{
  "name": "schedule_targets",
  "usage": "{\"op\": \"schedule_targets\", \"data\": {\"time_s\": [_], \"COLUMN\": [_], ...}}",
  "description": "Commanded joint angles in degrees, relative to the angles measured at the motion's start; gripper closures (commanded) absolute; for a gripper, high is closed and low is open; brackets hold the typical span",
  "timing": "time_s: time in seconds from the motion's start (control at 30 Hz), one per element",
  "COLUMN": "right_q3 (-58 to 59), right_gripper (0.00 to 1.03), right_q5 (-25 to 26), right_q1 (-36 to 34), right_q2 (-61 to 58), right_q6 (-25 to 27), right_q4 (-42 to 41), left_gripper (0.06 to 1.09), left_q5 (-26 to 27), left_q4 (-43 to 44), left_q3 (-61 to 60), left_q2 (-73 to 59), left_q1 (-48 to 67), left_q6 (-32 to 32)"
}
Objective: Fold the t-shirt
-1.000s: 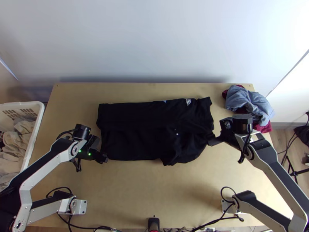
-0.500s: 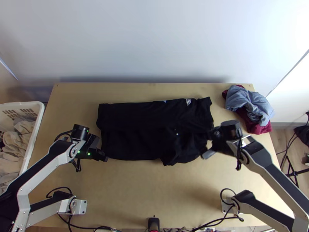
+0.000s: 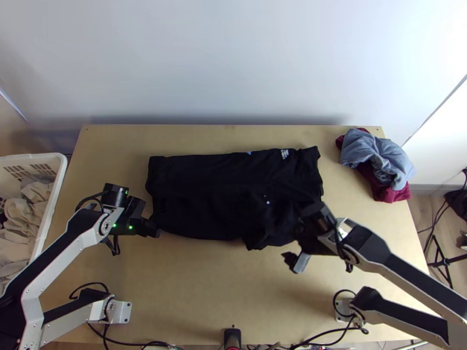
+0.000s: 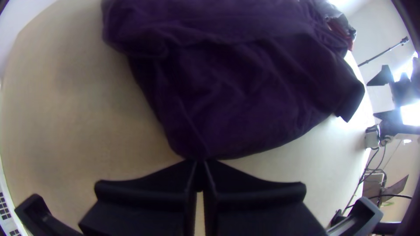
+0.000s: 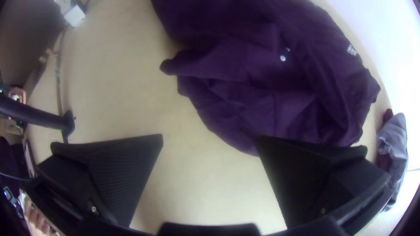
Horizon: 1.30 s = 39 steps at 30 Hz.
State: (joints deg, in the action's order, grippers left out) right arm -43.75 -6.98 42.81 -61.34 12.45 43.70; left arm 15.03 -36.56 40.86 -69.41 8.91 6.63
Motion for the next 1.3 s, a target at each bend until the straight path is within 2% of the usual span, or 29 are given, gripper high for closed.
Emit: {"op": "schedule_targets", "data": {"time_s": [0.0,0.07,0.33,0.57,0.6,0.67,0.7,0.8,0.83,0.97,1.03,1.17,1.27], "right_q3": [1.3,1.3,2.26,3.76,4.11,4.72,4.81,4.81,4.9,5.25,5.25,5.25,5.34], "right_gripper": [0.07,0.1,0.1,0.11,0.15,0.17,0.23,0.54,0.58,0.62,0.8,0.99,1.0], "right_q5": [0.39,0.74,3.12,7.25,7.6,8.04,8.13,8.65,9.09,10.76,11.03,11.2,11.2], "right_q1": [6.59,7.64,8.7,8.26,8.08,7.73,7.64,7.2,7.2,6.41,5.88,4.92,4.04], "right_q2": [-2.47,-3.52,-9.41,-13.8,-13.98,-14.07,-14.07,-13.54,-13.45,-13.45,-13.28,-12.49,-11.52], "right_q6": [1.26,1.7,3.81,5.57,5.75,5.92,5.92,6.19,6.27,6.19,6.19,5.83,5.57], "right_q4": [-3.54,-5.21,-12.24,-17.42,-18.04,-18.92,-19.01,-20.5,-21.03,-22.17,-22.52,-23.22,-23.14], "left_gripper": [1.05,1.05,1.05,1.05,1.05,1.05,1.05,1.05,1.05,1.05,1.05,1.05,1.05], "left_q5": [0.0,0.0,-0.09,-0.09,-0.09,-0.09,0.0,0.0,0.0,0.0,0.0,0.0,0.0], "left_q4": [-0.62,-0.62,-0.62,-0.36,-0.36,-0.36,-0.36,-0.36,-0.36,-0.36,-0.53,-0.71,-0.89], "left_q3": [0.36,0.18,0.53,0.89,0.97,1.24,1.33,1.59,1.68,2.12,2.2,2.2,2.29], "left_q2": [0.15,0.15,-0.11,-1.35,-1.35,-1.43,-1.43,-1.61,-1.61,-1.7,-1.7,-1.61,-1.61], "left_q1": [-1.08,-1.08,-1.17,-1.79,-1.96,-2.23,-2.4,-2.58,-2.58,-2.58,-2.58,-2.67,-2.67], "left_q6": [0.13,0.13,0.22,0.75,0.84,1.1,1.36,1.45,1.45,1.54,1.54,1.72,1.98]}}
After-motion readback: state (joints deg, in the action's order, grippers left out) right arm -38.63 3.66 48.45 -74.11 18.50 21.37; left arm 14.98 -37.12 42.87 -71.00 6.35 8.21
